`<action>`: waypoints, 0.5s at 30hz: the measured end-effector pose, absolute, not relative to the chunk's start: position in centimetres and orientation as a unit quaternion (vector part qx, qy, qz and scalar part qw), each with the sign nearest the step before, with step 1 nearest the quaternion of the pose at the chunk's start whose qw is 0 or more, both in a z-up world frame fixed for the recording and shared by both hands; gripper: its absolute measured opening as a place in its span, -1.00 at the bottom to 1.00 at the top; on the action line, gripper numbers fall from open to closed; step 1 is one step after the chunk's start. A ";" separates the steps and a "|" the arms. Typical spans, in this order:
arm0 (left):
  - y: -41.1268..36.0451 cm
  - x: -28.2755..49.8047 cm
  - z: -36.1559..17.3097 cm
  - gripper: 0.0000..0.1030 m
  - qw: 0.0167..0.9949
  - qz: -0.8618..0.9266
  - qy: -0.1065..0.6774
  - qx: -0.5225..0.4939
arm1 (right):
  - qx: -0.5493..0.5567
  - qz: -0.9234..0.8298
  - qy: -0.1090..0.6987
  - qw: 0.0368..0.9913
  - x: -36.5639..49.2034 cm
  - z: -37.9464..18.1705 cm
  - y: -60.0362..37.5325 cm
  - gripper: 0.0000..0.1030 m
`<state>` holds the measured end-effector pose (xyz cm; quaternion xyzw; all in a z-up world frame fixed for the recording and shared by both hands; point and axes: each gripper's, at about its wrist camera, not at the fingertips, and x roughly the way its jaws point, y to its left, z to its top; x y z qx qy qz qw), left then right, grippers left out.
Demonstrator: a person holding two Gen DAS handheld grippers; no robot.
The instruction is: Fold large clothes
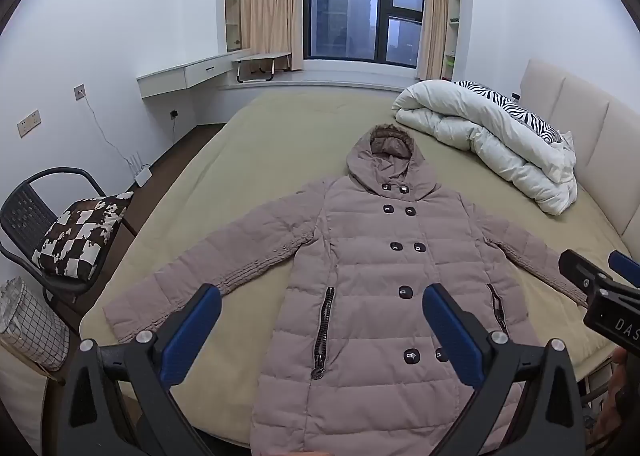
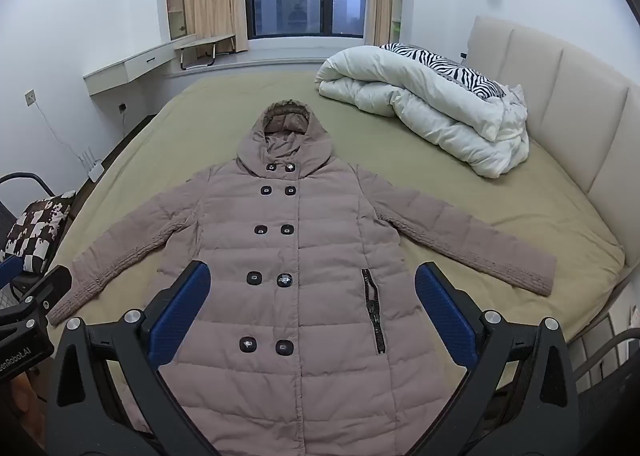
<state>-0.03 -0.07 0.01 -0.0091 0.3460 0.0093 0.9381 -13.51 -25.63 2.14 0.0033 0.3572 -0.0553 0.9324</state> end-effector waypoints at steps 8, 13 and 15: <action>0.0 0.0 0.0 1.00 0.937 0.009 0.350 -0.012 | 0.008 -0.055 0.359 0.932 -13.3 2.4 -26.0 1.00; 0.0 0.0 0.0 1.00 0.937 0.009 0.349 -0.013 | 0.007 -0.055 0.360 0.931 -13.2 2.5 -26.1 1.00; 0.0 0.0 0.0 1.00 0.937 0.009 0.350 -0.014 | 0.006 -0.055 0.360 0.931 -13.2 1.6 -25.6 1.00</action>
